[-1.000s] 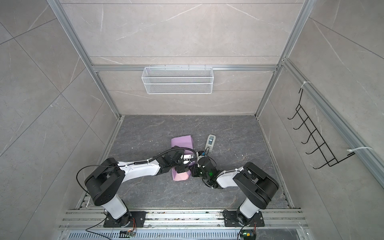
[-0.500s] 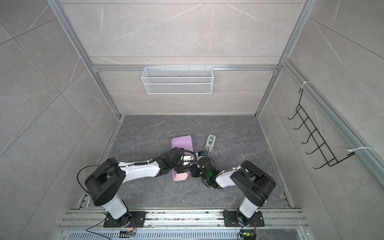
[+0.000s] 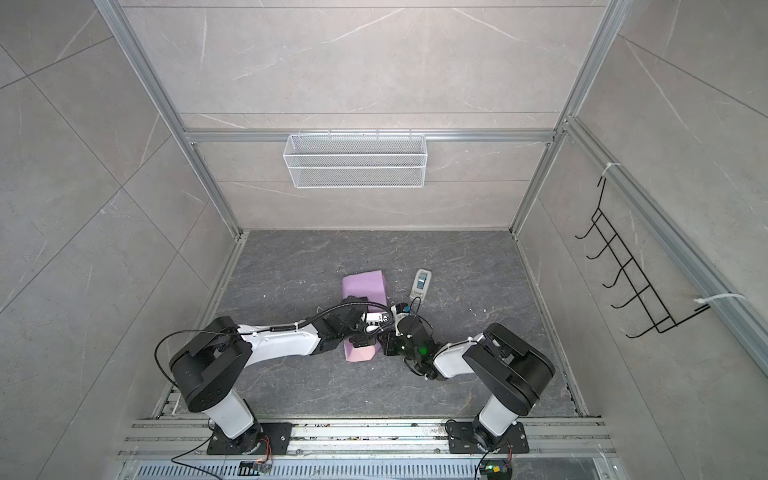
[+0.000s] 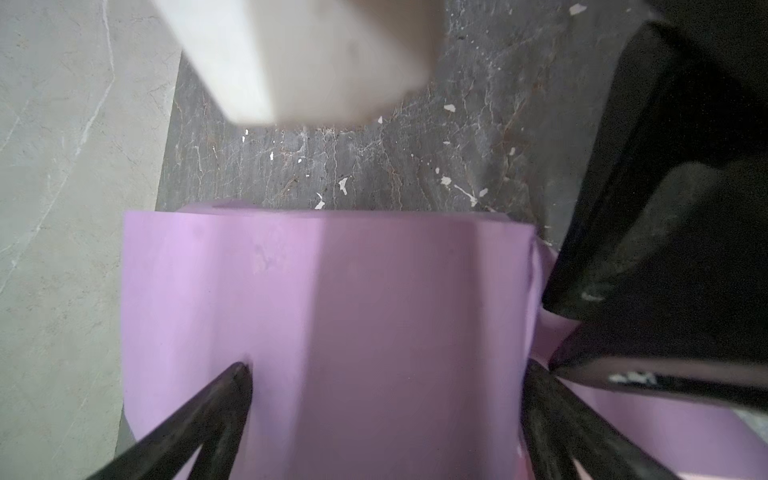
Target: Wrap the gift box in paper
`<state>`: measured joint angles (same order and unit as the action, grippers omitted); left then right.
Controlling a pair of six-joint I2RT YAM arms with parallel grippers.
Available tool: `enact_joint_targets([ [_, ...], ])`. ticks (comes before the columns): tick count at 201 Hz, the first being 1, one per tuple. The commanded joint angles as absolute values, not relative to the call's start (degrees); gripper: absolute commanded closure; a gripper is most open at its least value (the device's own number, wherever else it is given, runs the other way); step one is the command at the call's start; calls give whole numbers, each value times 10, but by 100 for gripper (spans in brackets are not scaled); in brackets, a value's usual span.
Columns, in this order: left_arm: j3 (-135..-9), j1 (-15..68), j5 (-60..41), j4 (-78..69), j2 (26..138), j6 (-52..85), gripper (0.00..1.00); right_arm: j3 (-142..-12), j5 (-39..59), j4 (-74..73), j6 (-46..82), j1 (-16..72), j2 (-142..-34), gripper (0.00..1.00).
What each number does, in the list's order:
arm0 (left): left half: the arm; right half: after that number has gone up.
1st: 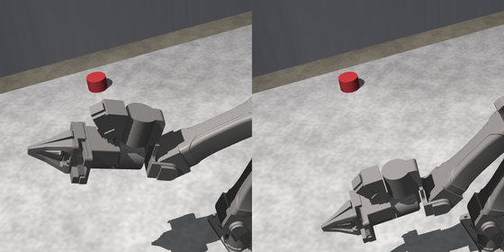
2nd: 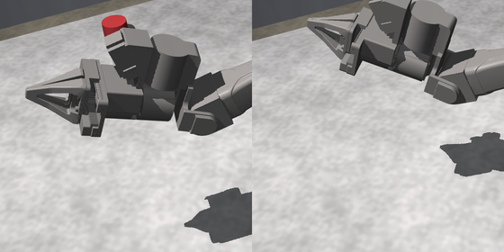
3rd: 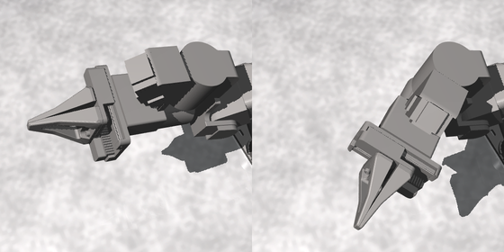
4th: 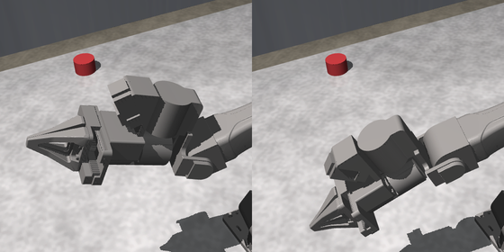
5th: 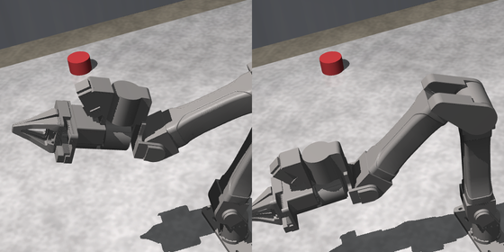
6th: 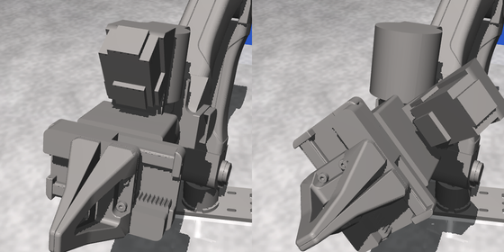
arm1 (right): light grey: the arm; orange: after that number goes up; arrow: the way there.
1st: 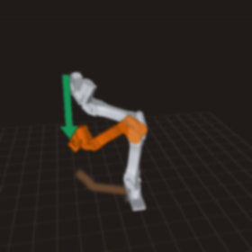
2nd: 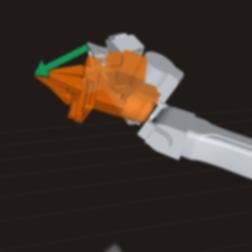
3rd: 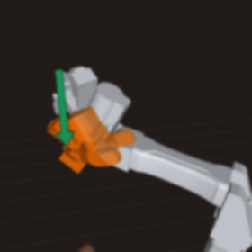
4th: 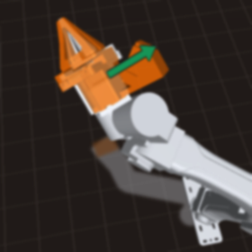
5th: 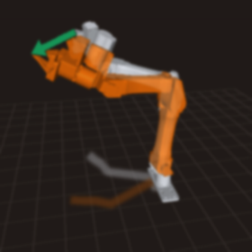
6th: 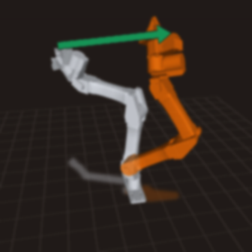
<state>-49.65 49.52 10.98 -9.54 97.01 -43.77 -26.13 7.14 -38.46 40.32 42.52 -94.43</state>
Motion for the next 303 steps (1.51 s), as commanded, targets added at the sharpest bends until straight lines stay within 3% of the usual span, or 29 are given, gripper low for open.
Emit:
enact_joint_targets([
  [1,-485,493,121,-85,982,-448,1,-265,80,-418,403,429,-966,78],
  [159,-483,494,138,-94,986,-447,1,-253,161,-439,443,448,-1021,83],
  [197,-483,493,140,-96,987,-447,1,-232,168,-452,453,448,-987,83],
  [253,-486,493,140,-97,990,-448,1,-233,171,-411,454,398,-913,84],
  [303,-484,493,139,-98,988,-445,1,-255,173,-429,476,379,-960,85],
])
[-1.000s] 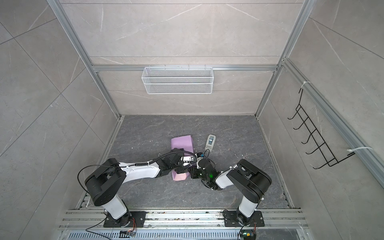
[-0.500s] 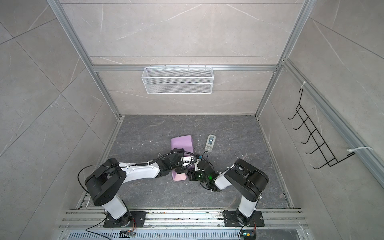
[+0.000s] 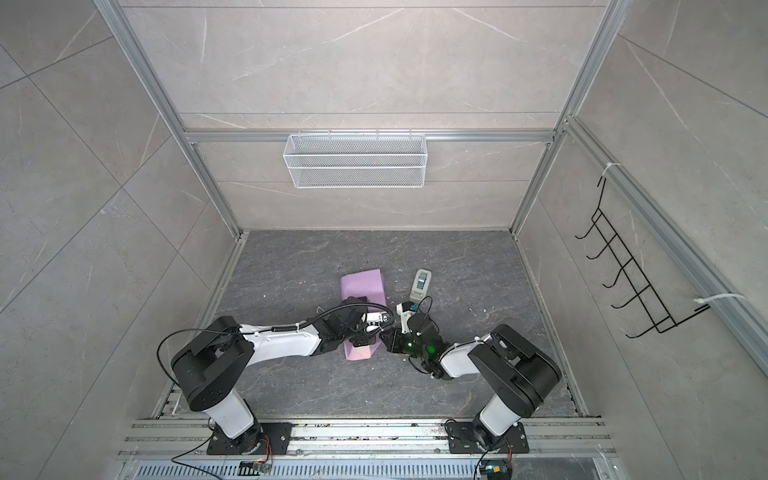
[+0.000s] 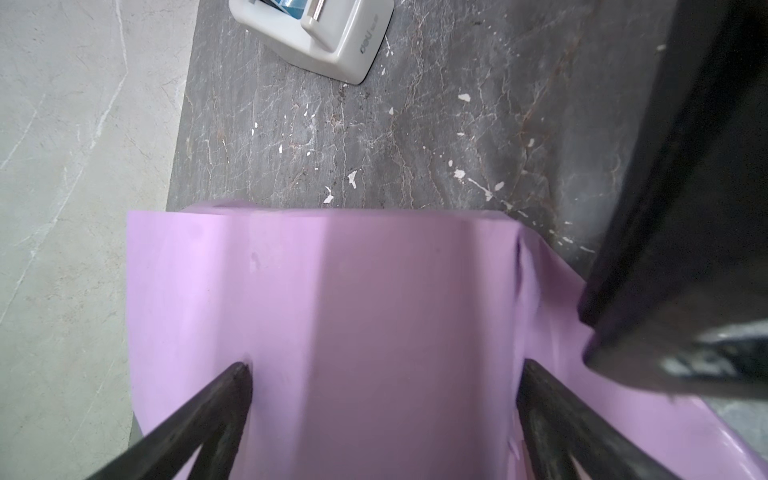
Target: Wrap the gift box in paper
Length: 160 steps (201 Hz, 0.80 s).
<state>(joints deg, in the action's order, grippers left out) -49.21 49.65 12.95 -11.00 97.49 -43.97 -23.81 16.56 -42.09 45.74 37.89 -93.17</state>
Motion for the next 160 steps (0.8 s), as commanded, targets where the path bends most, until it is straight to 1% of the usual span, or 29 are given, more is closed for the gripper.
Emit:
enact_joint_targets([
  [1,-484,494,139,-98,989,-445,1,-256,174,-430,477,379,-961,85],
  [61,-482,494,141,-99,988,-445,1,-267,186,-456,509,380,-1028,88],
  [110,-483,493,145,-104,988,-443,1,-240,170,-436,542,413,-1020,92],
  [160,-486,493,150,-107,990,-443,1,-214,139,-458,580,462,-1021,94],
])
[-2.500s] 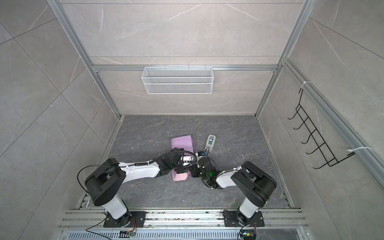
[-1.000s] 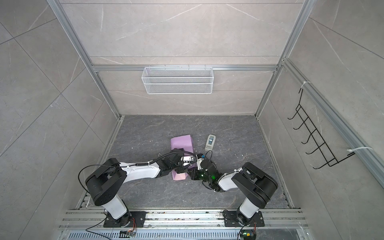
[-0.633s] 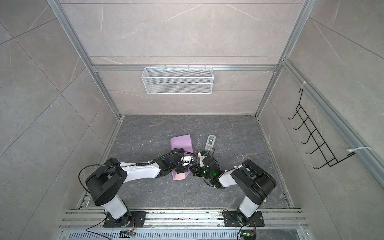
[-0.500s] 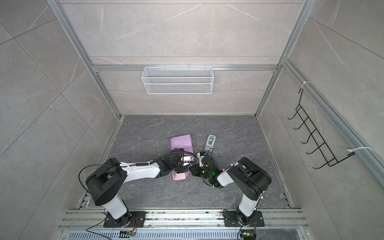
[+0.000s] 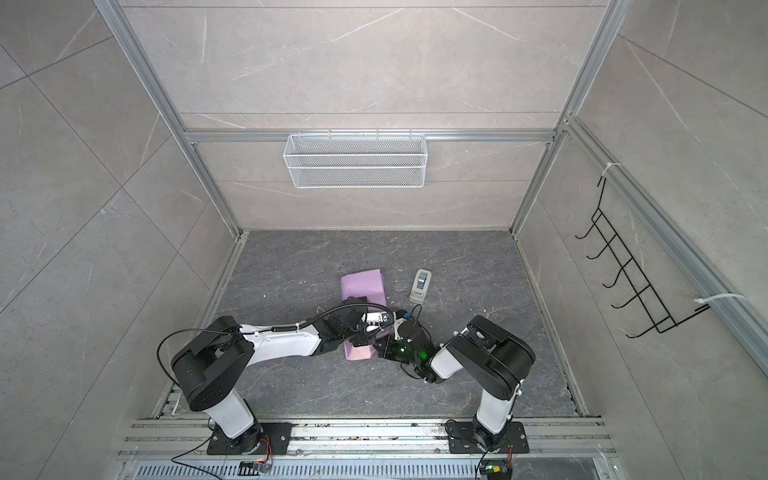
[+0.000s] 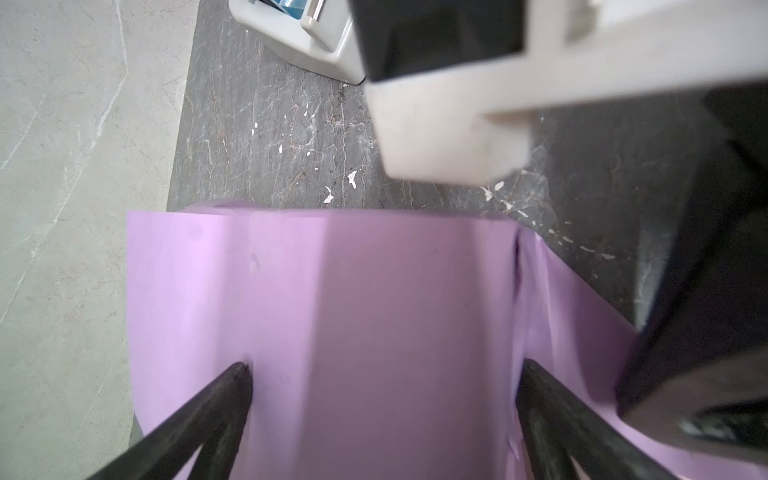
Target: Wrap the gift box in paper
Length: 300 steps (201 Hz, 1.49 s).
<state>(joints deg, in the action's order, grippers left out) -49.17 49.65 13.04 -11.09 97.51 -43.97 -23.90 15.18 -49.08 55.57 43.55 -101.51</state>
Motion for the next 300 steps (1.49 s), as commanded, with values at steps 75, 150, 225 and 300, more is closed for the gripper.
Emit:
enact_joint_targets([
  [75,-489,494,150,-111,994,-439,1,-211,113,-455,614,504,-976,95],
  [150,-499,497,123,-90,966,-401,1,-174,160,-327,542,377,-806,91],
  [225,-487,506,52,-34,854,-288,0,-267,215,-94,408,228,-686,59],
  [300,-436,359,24,-6,721,201,11,-386,206,-103,387,282,-802,27],
])
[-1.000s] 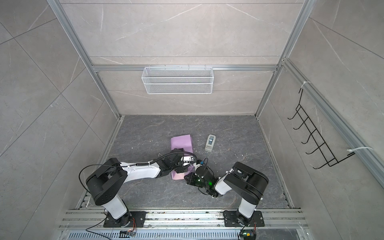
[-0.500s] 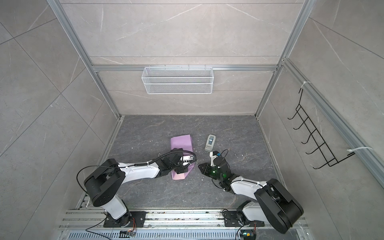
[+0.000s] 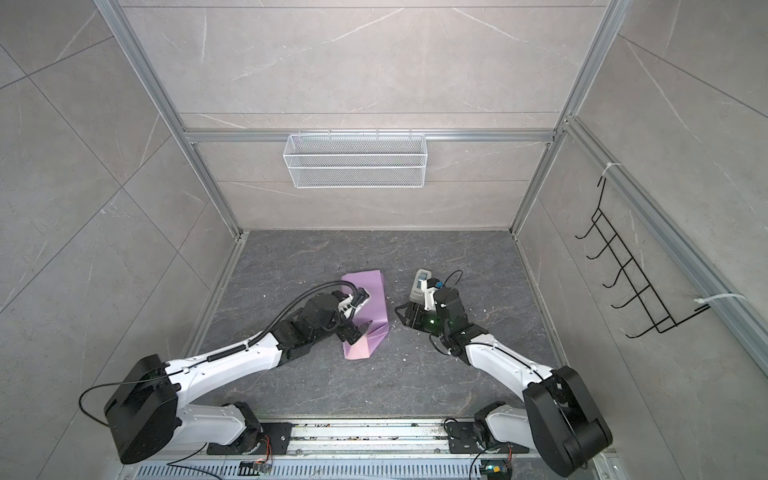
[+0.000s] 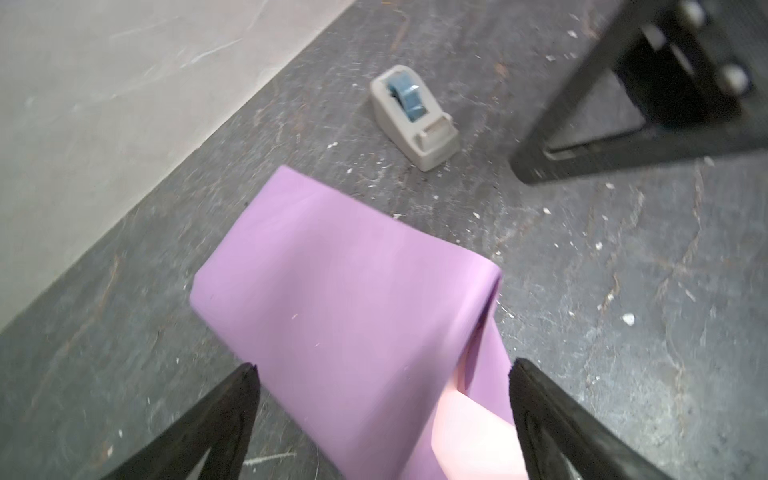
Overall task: Wrap the gift box in paper
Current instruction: 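Grip the pink-wrapped box from both long sides with both grippers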
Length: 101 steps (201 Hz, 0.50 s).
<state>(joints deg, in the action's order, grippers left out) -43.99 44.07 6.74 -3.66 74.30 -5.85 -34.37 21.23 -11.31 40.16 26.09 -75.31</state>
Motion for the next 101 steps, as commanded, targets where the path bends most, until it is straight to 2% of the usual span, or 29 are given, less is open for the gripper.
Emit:
enact_joint_targets([
  [1,-436,354,20,-4,720,209,11,-388,205,-103,387,283,-805,27],
  [12,-437,312,-29,2,729,285,14,-406,204,-109,396,283,-836,25],
  [28,-446,288,-68,6,753,327,15,-430,216,-127,409,283,-878,23],
  [48,-467,286,-101,6,799,348,19,-454,229,-140,420,285,-920,22],
  [101,-495,301,-166,-3,889,370,36,-459,268,-153,431,288,-947,24],
])
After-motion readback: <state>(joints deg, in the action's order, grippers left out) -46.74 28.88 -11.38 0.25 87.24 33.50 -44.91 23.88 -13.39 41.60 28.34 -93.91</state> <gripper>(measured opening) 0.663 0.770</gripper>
